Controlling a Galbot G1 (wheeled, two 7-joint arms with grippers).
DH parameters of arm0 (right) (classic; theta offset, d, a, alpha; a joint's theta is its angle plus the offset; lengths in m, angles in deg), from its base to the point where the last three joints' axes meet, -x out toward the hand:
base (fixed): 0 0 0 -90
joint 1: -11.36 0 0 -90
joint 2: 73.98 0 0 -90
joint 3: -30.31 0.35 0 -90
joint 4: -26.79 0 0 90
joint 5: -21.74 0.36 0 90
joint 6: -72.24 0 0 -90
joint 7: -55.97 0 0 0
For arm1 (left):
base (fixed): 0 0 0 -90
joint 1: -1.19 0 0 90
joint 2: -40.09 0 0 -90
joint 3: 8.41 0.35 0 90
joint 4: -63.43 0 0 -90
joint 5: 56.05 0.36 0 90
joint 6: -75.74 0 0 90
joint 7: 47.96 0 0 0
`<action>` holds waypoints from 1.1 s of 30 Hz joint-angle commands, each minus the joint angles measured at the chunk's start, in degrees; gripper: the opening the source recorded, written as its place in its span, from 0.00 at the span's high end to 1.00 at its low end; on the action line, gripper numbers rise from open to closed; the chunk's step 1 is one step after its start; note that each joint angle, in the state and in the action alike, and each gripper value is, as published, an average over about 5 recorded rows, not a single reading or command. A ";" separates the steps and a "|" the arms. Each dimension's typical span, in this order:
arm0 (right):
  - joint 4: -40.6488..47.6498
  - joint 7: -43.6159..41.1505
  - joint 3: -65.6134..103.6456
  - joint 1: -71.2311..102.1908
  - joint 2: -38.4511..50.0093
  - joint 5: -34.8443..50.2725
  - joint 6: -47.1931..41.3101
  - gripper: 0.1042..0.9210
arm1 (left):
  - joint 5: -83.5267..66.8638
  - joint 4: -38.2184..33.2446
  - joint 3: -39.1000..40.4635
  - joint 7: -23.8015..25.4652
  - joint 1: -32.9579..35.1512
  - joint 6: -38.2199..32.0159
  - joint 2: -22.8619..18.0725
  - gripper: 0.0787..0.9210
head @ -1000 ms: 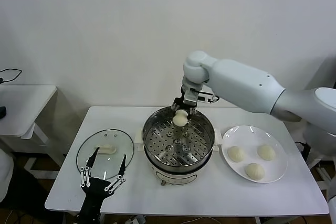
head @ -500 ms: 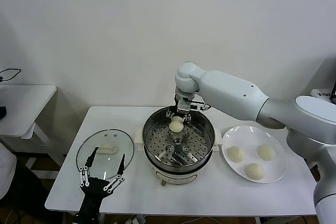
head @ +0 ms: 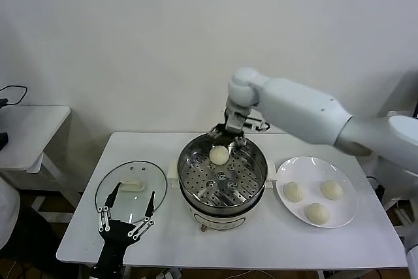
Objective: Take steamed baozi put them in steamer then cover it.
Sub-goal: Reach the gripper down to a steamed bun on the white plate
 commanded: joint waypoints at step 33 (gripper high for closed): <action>2.70 11.70 -8.02 16.49 22.16 15.45 -26.47 0.12 | 0.36 1.25 0.94 0.03 -0.59 -0.25 0.01 0.12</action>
